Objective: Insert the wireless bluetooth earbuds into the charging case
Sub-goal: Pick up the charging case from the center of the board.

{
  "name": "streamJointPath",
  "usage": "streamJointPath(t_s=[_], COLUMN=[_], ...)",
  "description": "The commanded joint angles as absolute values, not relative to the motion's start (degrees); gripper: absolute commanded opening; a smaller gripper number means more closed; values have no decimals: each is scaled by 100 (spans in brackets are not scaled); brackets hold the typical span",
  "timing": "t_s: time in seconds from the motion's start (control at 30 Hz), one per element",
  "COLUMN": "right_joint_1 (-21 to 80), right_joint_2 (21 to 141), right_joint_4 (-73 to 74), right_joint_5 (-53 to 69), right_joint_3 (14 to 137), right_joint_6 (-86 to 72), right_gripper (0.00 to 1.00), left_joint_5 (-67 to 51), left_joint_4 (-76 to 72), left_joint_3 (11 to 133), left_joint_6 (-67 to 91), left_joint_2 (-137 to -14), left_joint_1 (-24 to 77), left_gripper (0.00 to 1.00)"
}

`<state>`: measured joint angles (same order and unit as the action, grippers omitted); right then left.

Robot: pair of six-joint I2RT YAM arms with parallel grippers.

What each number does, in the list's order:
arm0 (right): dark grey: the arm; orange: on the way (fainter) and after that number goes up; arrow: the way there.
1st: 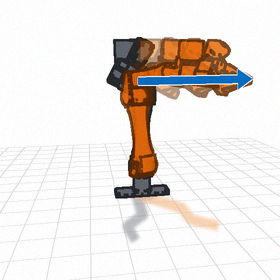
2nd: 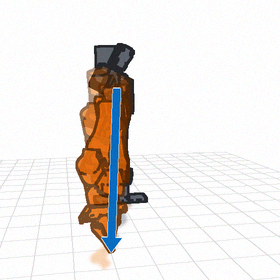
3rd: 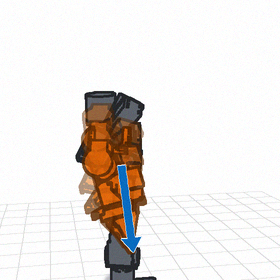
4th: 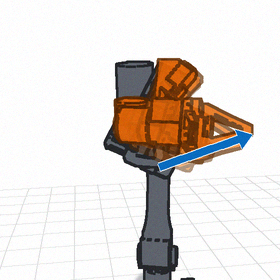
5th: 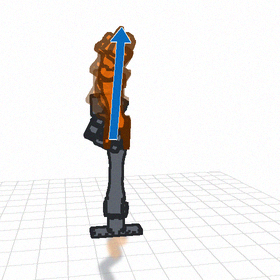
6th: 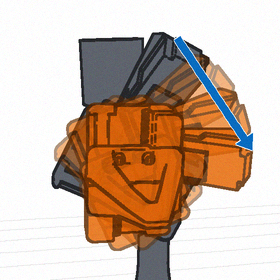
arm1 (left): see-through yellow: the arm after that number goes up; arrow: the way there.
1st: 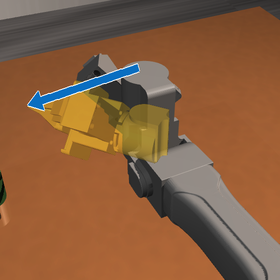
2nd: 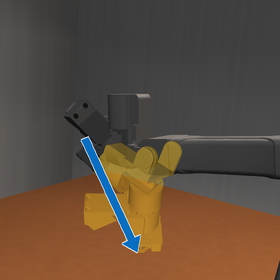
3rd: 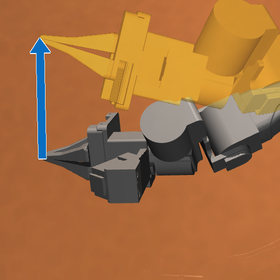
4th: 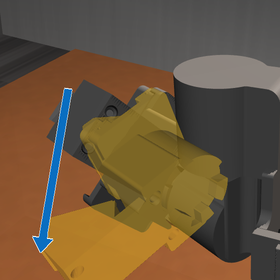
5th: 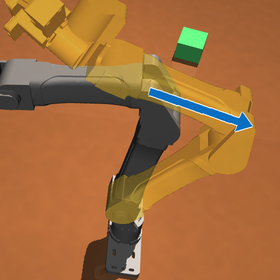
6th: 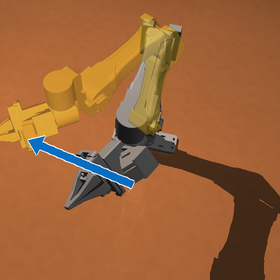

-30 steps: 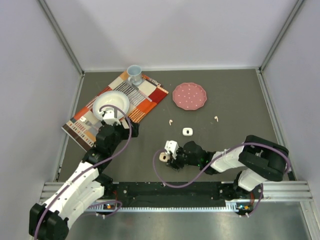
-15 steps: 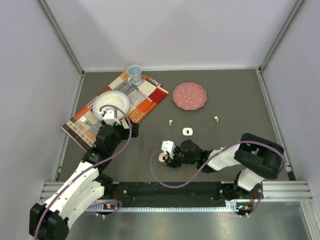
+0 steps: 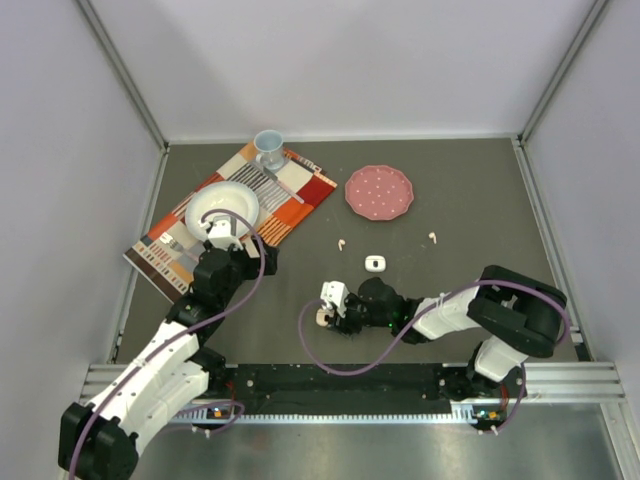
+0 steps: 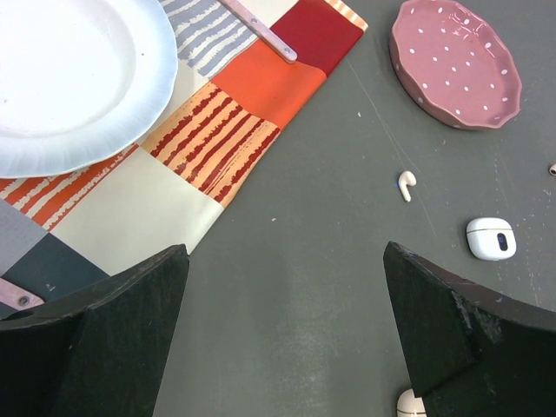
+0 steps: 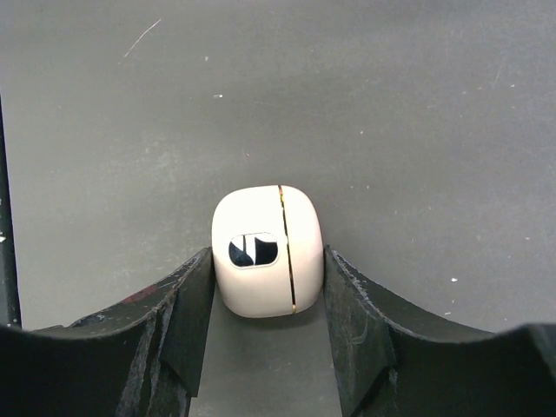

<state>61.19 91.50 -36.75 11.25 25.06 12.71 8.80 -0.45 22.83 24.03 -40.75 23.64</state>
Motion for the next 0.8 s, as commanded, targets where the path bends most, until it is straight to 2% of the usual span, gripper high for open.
streamJointPath(t_s=[0.0,0.17,0.2,0.3,0.4,0.53,0.7,0.77], right_joint_1=[6056,6064,6056,6056,6064,6056,6064,6064], right_joint_2=[9176,9123,9045,8756,8351,7062,5864,5435], right_joint_4=[-2804,-2900,-2961,-2918,-2953,-2902,-2058,-1838], right_joint_5=[1125,985,923,705,564,361,80,44], right_joint_3=[2479,2470,2461,2452,2373,2171,2329,2373], right_joint_6=[1459,1372,1345,1266,1231,1379,1985,2187], right_gripper=[45,32,21,0,0,0,0,0], left_joint_5=[844,738,738,677,502,116,-1219,-2194], left_joint_4=[-439,-422,-413,-396,-317,-220,-360,-719], left_joint_3=[2285,2373,2390,2426,2522,2680,2672,2497], left_joint_6=[2329,2338,2338,2347,2364,2356,2592,2960], left_joint_2=[-4139,-4236,-4236,-4228,-4227,-4166,-4034,-3990], left_joint_1=[2320,2320,2320,2312,2312,2303,2303,2303], left_gripper=[99,99,99,99,99,99,99,99])
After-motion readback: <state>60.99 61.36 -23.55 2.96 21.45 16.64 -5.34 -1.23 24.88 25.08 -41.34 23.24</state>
